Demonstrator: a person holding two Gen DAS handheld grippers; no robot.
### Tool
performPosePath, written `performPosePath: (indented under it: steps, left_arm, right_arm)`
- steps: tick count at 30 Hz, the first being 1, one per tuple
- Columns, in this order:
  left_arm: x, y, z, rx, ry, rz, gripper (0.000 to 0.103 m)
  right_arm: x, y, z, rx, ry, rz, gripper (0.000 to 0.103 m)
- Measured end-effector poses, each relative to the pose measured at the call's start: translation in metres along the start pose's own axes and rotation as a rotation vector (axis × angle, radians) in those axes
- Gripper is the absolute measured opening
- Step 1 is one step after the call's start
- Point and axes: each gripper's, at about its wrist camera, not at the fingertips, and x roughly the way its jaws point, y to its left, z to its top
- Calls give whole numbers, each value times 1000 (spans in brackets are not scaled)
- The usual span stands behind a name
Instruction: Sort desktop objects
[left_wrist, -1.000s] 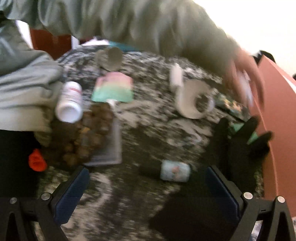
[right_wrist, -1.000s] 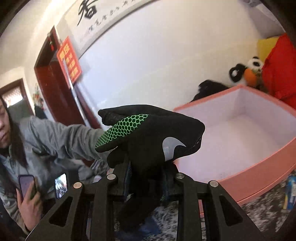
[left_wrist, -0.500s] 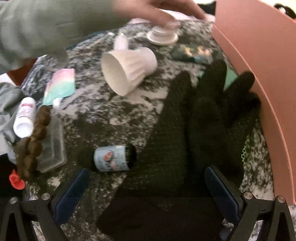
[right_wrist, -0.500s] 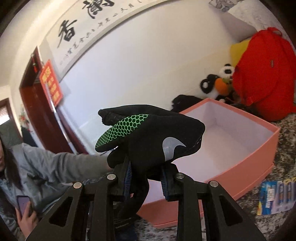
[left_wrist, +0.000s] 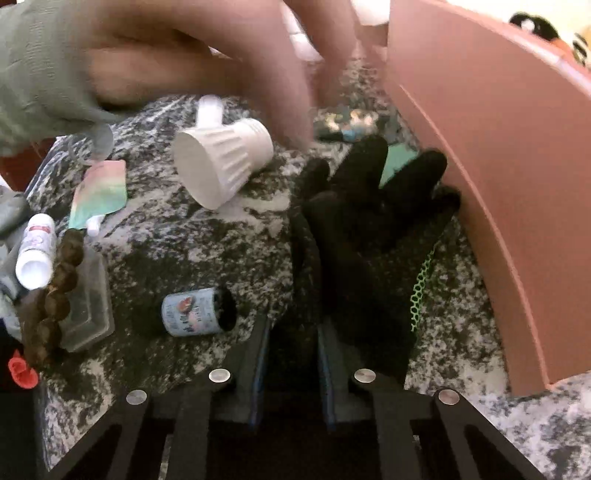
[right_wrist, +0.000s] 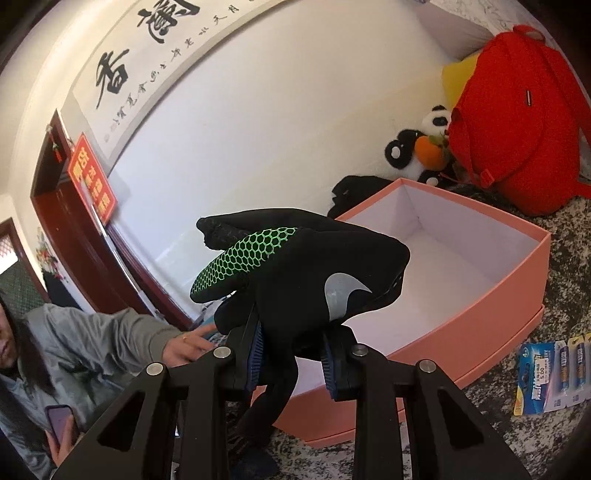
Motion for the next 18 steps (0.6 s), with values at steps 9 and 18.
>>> performPosePath:
  steps: [9,18]
  left_arm:
    - [-40,23,-1,-95,-111,-52,14]
    - [-6,12,1,-32,-30,-17,93]
  right_arm:
    - [5,2,-5,6,25,2,29]
    - [6,1,-5,28,42,32,31]
